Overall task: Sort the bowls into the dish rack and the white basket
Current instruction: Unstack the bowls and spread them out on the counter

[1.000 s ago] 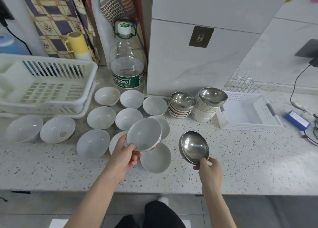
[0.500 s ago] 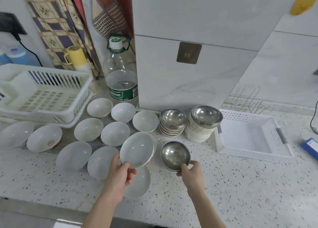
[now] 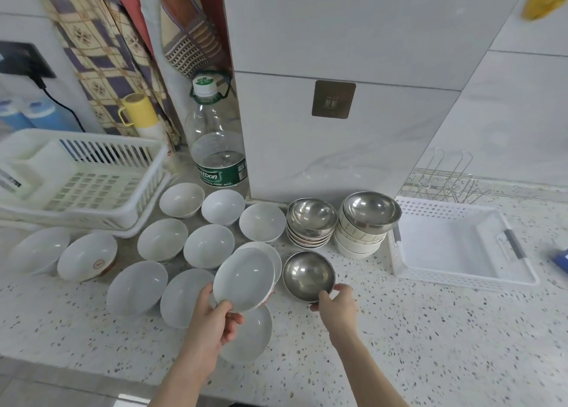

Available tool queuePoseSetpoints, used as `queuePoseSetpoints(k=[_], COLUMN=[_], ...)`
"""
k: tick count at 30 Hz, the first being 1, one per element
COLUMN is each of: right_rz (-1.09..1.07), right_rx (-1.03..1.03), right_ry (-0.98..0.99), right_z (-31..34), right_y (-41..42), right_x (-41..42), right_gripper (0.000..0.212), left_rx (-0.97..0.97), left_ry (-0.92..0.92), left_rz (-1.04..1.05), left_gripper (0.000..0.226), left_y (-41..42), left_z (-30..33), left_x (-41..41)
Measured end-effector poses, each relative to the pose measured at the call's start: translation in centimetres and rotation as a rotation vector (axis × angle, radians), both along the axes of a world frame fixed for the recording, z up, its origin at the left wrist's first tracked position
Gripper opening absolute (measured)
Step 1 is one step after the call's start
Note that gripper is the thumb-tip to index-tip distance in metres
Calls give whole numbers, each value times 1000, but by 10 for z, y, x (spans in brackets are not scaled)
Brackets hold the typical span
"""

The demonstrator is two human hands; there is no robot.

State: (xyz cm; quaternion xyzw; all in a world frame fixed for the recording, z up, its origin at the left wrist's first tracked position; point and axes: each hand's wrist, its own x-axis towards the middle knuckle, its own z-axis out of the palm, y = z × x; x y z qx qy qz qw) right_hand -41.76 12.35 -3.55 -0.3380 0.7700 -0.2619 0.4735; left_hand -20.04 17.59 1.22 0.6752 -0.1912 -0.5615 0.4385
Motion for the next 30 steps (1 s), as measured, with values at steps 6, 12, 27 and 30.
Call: queuePoseSetpoints(k=[6, 12, 27, 30], right_rz=[-47, -51, 244, 246], right_rx=[-27, -49, -193, -179], right_ry=[-38, 43, -34, 10], right_z=[-5, 6, 30, 26], right_y=[6, 25, 78, 80], right_x=[6, 0, -29, -33], right_gripper=[38, 51, 29, 27], left_rx=[-8, -24, -61, -66], left_ry=[-44, -109, -279, -314], left_rz=[-81, -247, -726, -793], left_gripper=[44, 49, 53, 53], left_y=[0, 4, 15, 19], left_z=[1, 5, -13, -16], left_x=[6, 5, -48, -53])
